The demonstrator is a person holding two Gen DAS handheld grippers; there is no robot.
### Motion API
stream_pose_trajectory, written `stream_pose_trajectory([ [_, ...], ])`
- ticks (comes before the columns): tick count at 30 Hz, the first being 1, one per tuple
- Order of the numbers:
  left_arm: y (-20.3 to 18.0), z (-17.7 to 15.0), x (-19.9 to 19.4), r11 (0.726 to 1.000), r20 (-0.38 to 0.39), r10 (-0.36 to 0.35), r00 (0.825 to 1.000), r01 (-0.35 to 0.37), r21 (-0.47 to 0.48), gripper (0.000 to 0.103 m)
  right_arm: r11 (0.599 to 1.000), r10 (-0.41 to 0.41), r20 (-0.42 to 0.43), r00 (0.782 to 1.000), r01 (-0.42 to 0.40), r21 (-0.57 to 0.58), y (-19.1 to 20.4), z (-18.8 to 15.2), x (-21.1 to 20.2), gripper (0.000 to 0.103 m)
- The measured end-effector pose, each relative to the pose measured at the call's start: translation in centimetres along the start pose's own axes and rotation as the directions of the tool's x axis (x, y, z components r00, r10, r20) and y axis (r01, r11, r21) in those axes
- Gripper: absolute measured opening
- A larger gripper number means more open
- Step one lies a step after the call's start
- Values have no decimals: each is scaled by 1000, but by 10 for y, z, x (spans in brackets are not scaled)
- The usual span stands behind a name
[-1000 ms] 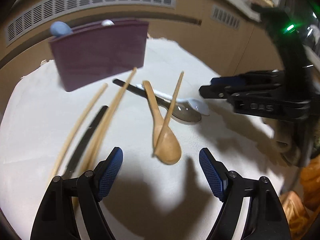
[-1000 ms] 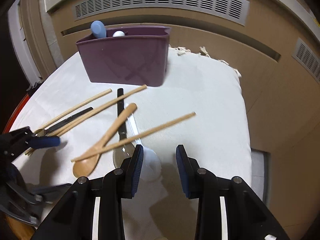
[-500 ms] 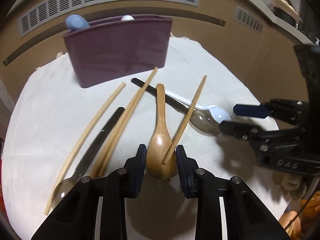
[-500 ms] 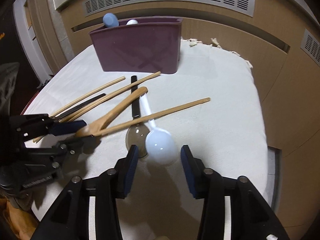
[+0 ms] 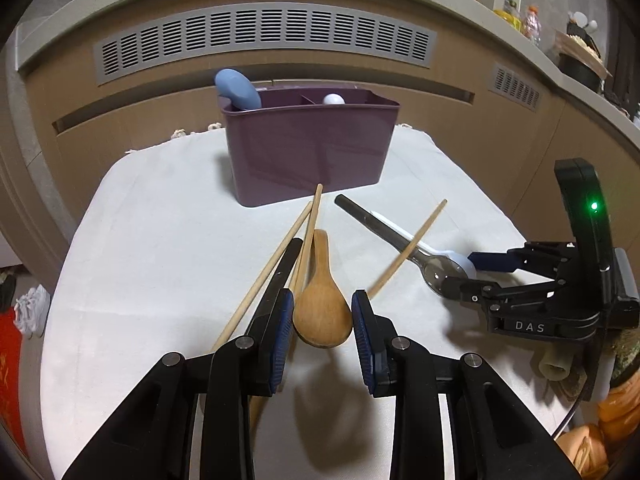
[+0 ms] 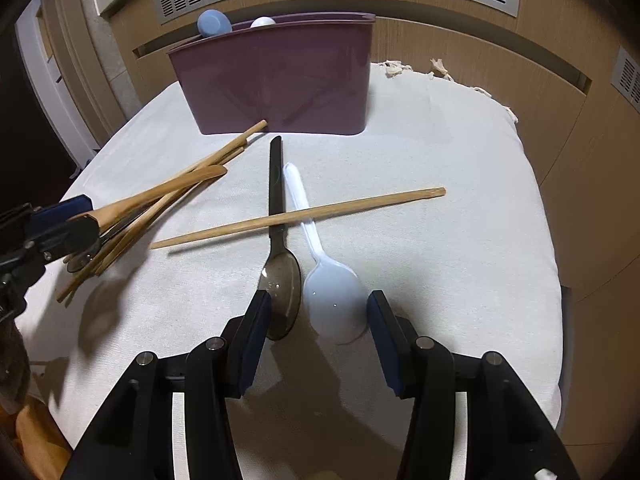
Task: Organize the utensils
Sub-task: 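Lift the wooden spoon with the left tool while the right tool grasps the white plastic spoon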
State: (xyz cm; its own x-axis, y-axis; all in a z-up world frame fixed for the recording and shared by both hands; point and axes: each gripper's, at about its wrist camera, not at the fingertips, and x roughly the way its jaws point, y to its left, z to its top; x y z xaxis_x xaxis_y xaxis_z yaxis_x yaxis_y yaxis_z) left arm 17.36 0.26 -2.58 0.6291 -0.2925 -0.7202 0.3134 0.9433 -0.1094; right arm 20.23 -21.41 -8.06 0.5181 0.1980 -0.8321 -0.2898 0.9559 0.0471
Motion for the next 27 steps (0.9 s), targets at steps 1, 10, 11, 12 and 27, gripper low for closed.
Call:
stream_pose_trajectory([
  [1,2,0,0,1000,-1,-1,1000,1,-1,31,1000,-3,-1,1000,3,1,2,0,0,48],
  [10,0,-2,0,1000,-14,15,1000,-15,-1,31,989,-6,59,998,14,-150,43,15,-8,49],
  [11,0,-2,-1,1000,-14,16,1000,-16,-3,31,988,-7,56,998,15,-153,45,17,-7,49],
  [12,1,-3,-1,1000,-15,15,1000,-15,-3,31,988,-10,49,999,17,-152,46,21,-3,49],
  [27,11,-10,4,997,-51,22,998,-26,-73,31,993,-2,-31,1000,-2,-121,39,3,-5,32],
])
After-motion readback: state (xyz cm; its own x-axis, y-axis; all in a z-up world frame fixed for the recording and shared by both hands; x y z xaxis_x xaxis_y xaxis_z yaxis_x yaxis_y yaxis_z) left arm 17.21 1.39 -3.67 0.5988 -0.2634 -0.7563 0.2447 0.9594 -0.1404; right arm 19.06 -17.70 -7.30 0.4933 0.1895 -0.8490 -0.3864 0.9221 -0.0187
